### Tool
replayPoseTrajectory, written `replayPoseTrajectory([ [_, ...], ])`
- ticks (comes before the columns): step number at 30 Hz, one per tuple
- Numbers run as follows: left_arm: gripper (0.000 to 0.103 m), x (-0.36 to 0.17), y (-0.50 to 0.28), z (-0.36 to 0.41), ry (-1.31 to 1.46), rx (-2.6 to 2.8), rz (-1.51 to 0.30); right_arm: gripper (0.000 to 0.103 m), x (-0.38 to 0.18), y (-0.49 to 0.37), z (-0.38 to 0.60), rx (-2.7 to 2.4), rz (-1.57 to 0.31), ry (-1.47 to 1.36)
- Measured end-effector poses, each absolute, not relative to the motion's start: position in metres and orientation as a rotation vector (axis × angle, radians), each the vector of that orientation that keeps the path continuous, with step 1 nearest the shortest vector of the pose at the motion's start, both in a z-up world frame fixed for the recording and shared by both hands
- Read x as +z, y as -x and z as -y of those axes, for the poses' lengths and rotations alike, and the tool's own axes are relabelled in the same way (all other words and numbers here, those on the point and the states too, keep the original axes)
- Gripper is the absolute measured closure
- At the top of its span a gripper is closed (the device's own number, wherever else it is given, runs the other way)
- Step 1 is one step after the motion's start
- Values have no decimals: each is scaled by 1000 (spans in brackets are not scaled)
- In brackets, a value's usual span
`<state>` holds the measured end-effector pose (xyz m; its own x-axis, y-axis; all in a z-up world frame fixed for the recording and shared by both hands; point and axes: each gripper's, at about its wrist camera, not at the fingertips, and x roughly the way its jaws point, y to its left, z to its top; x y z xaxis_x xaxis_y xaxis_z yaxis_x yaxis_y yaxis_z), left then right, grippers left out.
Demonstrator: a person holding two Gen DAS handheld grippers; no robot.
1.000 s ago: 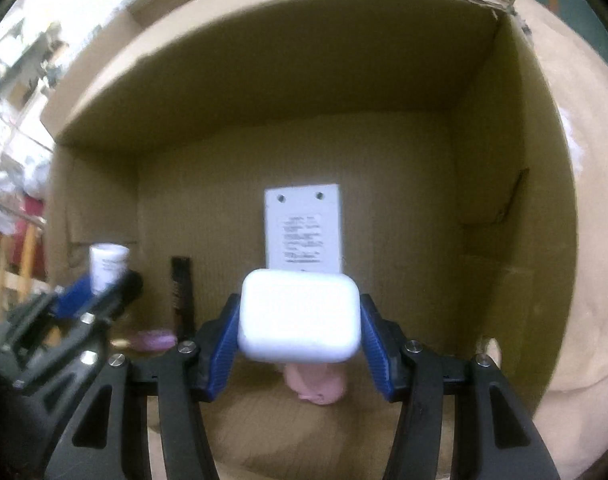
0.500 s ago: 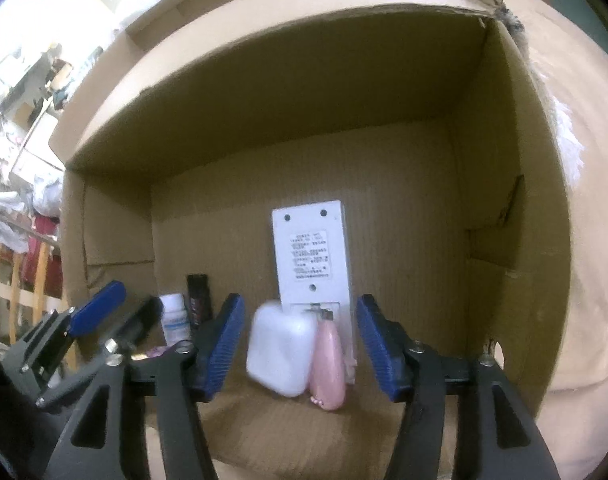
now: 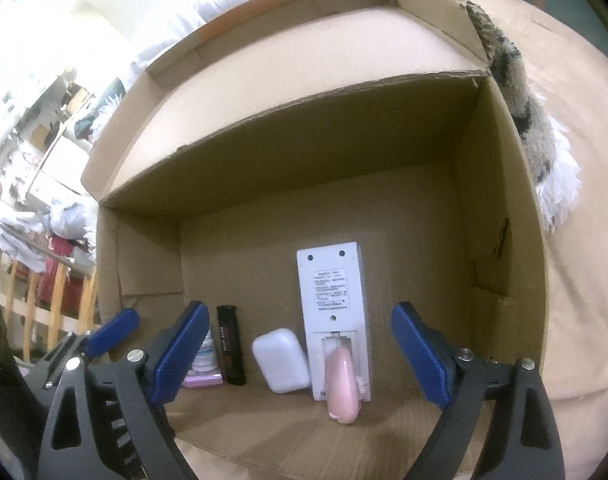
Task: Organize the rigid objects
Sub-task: 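Withdraw both tools from the box toward the remaining items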
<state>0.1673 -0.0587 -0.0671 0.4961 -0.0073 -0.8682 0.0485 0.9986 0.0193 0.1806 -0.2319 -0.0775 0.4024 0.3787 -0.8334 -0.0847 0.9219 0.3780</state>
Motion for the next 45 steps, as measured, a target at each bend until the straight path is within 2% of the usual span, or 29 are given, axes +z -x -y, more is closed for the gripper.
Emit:
replayPoseTrajectory([
  [17, 39, -33, -142, 42, 4, -11, -973, 5, -47, -155, 248, 279, -1061, -384],
  [20, 35, -31, -129, 38, 22, -1, -967, 5, -39, -146, 249, 272, -1039, -382],
  [25, 35, -28, -105, 33, 6, 22, -954, 5, -31, -125, 249, 274, -1000, -374],
  [28, 35, -28, -95, 27, 24, 34, -960, 2, -27, -112, 251, 217, -975, -353],
  [37, 34, -40, -68, 16, 72, 46, -1015, 2, -31, -74, 262, 243, -973, -370],
  [45, 34, -61, -54, 8, 110, 66, -1092, 2, -55, -42, 274, 224, -1061, -383],
])
